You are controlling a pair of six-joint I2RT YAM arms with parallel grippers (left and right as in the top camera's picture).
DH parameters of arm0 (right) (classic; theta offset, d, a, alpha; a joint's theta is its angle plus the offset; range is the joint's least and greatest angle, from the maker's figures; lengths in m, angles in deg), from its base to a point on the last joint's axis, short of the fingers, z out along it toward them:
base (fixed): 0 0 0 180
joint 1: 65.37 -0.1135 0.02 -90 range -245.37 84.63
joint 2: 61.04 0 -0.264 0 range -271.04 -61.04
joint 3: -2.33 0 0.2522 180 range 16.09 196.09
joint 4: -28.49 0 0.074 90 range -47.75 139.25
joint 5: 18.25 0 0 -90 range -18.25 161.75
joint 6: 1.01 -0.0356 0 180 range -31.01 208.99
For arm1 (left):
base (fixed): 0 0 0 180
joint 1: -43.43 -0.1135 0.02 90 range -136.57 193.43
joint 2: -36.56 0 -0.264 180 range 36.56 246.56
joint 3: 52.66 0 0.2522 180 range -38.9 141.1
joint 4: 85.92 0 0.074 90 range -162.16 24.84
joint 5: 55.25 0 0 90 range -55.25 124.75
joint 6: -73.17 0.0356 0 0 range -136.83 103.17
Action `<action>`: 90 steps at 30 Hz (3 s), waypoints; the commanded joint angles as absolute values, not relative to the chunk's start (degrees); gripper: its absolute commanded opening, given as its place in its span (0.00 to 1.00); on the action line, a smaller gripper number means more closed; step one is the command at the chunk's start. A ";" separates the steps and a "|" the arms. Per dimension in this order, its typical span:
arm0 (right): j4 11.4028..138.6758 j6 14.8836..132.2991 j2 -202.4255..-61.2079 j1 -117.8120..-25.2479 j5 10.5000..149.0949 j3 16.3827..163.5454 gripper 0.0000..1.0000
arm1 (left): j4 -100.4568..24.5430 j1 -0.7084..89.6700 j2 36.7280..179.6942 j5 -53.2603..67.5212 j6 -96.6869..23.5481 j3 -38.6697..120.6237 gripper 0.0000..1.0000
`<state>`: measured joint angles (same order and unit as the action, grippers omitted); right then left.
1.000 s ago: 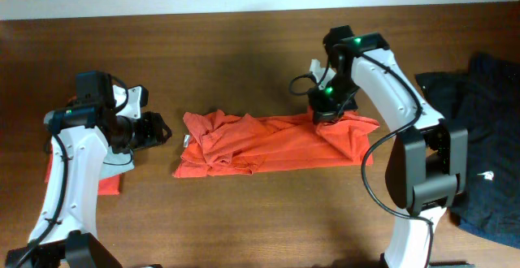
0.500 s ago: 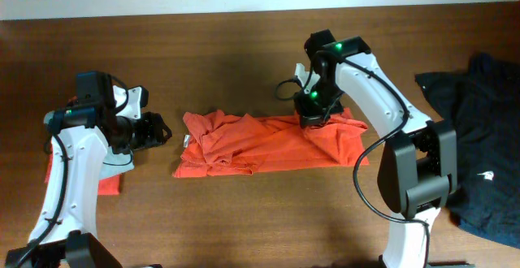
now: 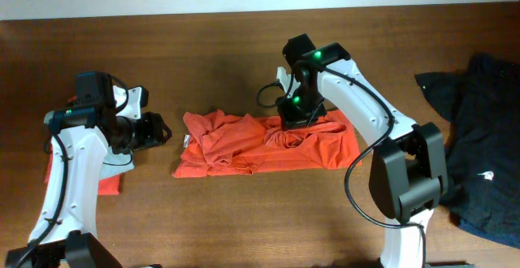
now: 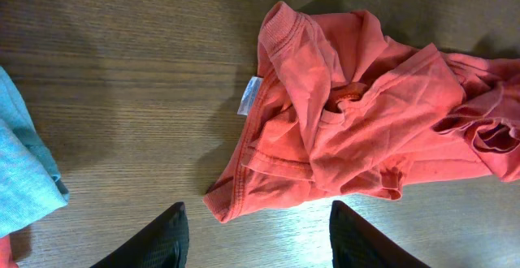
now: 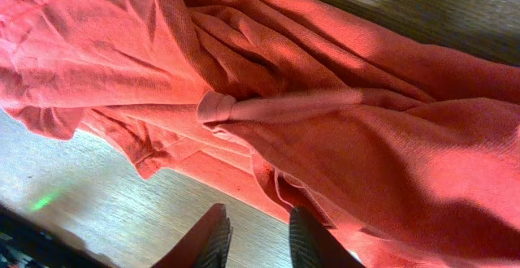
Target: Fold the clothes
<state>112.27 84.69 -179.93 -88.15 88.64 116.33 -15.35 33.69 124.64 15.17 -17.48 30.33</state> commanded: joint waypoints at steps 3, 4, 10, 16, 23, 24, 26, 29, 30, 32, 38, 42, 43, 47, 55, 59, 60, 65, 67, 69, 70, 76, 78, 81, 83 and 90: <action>114.11 85.22 -179.34 -86.49 77.78 117.65 0.33 | -15.48 33.67 124.07 14.17 -17.39 31.01 0.56; 115.03 84.52 -179.30 -85.49 75.85 118.19 0.35 | -15.54 33.67 124.07 14.17 -17.39 31.01 0.56; 119.90 84.00 -179.04 -76.79 74.06 120.51 0.36 | -15.83 33.67 124.07 14.17 -17.41 31.01 0.56; 120.69 84.24 -179.21 -71.76 77.38 116.95 0.36 | -15.94 33.67 124.07 14.15 -17.41 31.01 0.56; 122.06 84.21 -179.28 -72.15 77.56 116.36 0.36 | -15.91 33.67 124.07 14.15 -17.41 31.01 0.56; 122.28 84.21 -179.28 -72.15 77.58 116.36 0.36 | -15.91 33.67 124.07 14.15 -17.41 31.01 0.56; 122.46 84.21 -179.28 -72.15 77.62 116.36 0.36 | -15.94 33.67 124.07 14.17 -17.41 31.01 0.56; 122.44 84.21 -179.28 -72.15 78.93 116.33 0.36 | -15.94 33.67 124.07 14.17 -17.41 31.01 0.56; 122.41 84.24 -179.30 -72.24 79.57 116.23 0.36 | -15.94 33.67 124.07 14.17 -17.41 31.01 0.56; 121.65 84.21 -179.39 -73.01 79.72 114.87 0.36 | -15.94 33.67 124.07 14.17 -17.41 31.01 0.56; 116.47 83.97 -179.43 -74.03 79.72 109.82 0.31 | -15.94 33.67 124.07 14.17 -17.41 31.01 0.56; 114.85 84.00 -179.41 -73.99 79.68 109.54 0.04 | -15.94 33.67 124.07 14.17 -17.41 31.01 0.56; 114.66 84.04 -179.37 -73.99 79.68 109.91 0.04 | -15.96 33.67 124.07 14.17 -17.41 31.01 0.56; 115.94 85.66 -179.06 -74.21 79.79 112.64 0.04 | -15.96 33.67 124.07 14.19 -17.41 31.01 0.56; 119.68 93.98 -178.08 -80.96 86.61 117.47 0.04 | -16.15 33.67 124.07 14.61 -17.41 31.01 0.56; 118.28 95.21 -178.21 -87.69 86.56 117.47 0.04 | -16.15 33.67 124.07 14.61 -17.41 31.01 0.56; 117.85 95.21 -178.21 -89.38 86.54 117.47 0.04 | -16.15 33.67 124.07 14.61 -17.41 31.01 0.56; 115.75 95.23 -178.60 -93.79 86.54 117.45 0.09 | -16.15 33.67 124.07 14.61 -17.41 31.01 0.56; 114.79 95.23 -178.89 -94.29 86.54 117.45 0.10 | -16.15 33.67 124.07 14.61 -17.41 31.01 0.56; 113.98 95.86 -179.50 -94.60 86.63 117.45 0.15 | -16.15 33.67 124.07 14.61 -17.41 31.01 0.56; 114.00 96.65 -179.56 -94.62 86.58 117.34 0.17 | -16.15 33.67 124.07 14.61 -17.41 31.01 0.56; 114.94 92.50 -179.24 -92.52 76.16 118.83 0.14 | -16.18 33.67 124.07 14.61 -17.41 31.01 0.56; 115.73 87.62 -179.04 -89.75 69.01 120.66 0.14 | -16.15 33.67 124.07 14.61 -17.41 31.01 0.56; 115.31 86.16 -179.08 -86.47 66.78 120.82 0.13 | -16.15 33.67 124.07 14.61 -17.41 31.01 0.56; 115.14 87.95 -179.43 -84.11 72.01 120.01 0.10 | -16.15 33.67 124.07 14.61 -17.41 31.01 0.56; 106.22 88.98 -180.72 -85.05 81.45 111.79 0.09 | -16.61 33.67 124.07 14.61 -17.41 31.01 0.56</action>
<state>107.92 88.78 -179.72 -83.08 75.79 114.32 -16.29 33.69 124.64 15.20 -17.48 30.33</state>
